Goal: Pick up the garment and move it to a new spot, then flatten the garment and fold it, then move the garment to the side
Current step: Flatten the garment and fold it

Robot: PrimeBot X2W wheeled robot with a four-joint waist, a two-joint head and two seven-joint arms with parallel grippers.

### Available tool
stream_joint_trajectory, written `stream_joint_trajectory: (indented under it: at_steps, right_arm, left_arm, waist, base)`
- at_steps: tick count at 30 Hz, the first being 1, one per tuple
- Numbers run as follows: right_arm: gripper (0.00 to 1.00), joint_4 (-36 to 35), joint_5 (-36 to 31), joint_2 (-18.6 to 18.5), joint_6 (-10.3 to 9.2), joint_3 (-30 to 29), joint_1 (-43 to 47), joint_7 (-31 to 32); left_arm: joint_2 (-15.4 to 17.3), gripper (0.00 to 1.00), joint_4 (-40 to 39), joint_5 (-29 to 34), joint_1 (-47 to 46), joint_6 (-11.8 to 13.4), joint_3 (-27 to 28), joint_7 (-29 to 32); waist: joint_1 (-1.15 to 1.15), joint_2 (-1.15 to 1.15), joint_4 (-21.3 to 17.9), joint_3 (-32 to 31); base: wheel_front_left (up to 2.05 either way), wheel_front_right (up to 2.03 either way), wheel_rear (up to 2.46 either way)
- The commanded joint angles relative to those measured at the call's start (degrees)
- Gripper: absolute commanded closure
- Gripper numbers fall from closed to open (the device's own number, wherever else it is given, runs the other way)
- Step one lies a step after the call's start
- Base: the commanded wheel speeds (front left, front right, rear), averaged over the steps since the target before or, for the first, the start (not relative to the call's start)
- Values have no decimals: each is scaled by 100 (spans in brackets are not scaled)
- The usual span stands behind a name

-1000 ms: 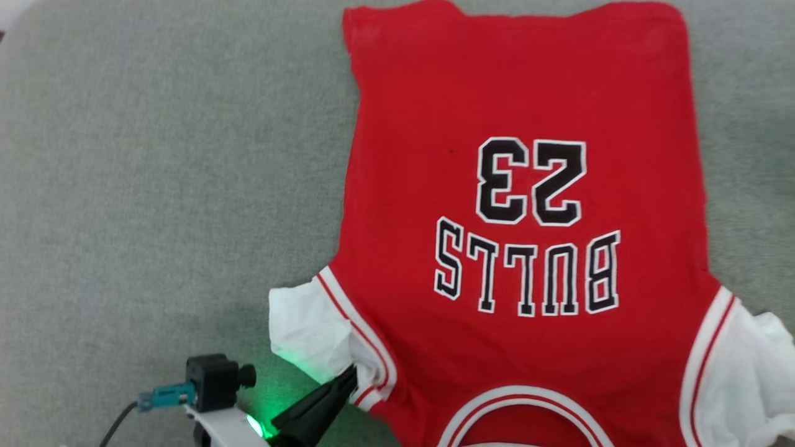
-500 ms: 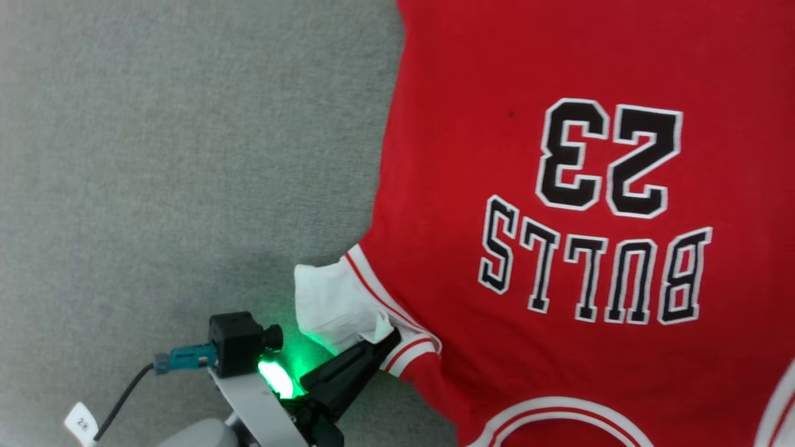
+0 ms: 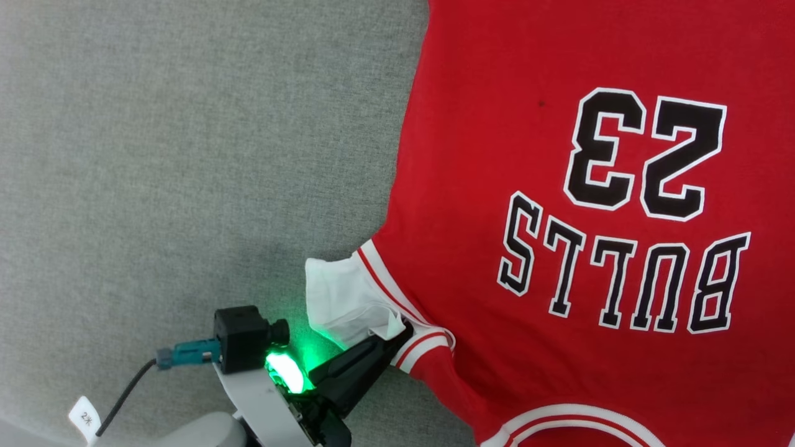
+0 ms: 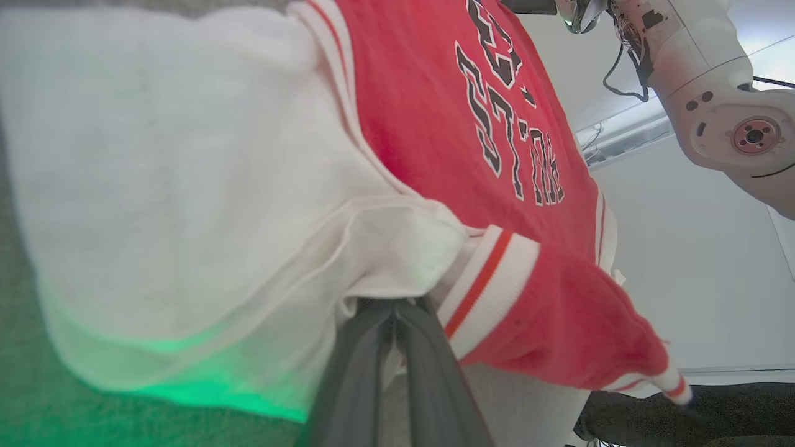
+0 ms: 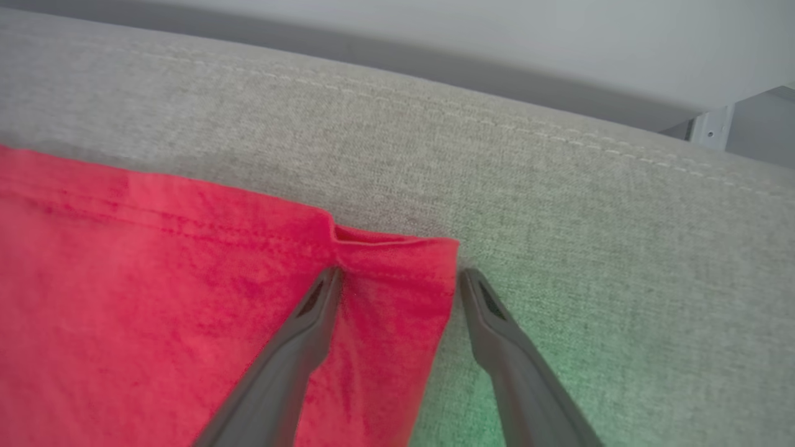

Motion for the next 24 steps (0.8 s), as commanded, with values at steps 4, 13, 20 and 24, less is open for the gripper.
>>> stream_joint_trajectory:
  at_steps: [4, 13, 20, 24]
  right_arm:
    - [100, 132, 180, 38, -1, 282, 274, 271]
    - [100, 60, 444, -128, -5, 426, 320, 2]
    - [100, -589, 1020, -574, -5, 780, 825, -244]
    - [100, -1305, 1565, -1077, -5, 1034, 1494, -209]
  left_arm:
    - [-91, 100, 472, -139, -141, 98, -100, 43]
    - [-171, 100, 465, -162, -260, 93, -28, -52]
    - [-226, 100, 492, -99, -54, 64, 226, -87]
    - [-168, 100, 510, -86, 226, 64, 400, -90]
  waist:
    - [0, 0, -10, 16]
    - [0, 0, -38, -144]
    - [0, 0, -135, -665]
    - [0, 0, -243, -1045]
  base:
    - [0, 0, 0]
    - [0, 0, 0]
    - [0, 0, 0]
    - [0, 0, 0]
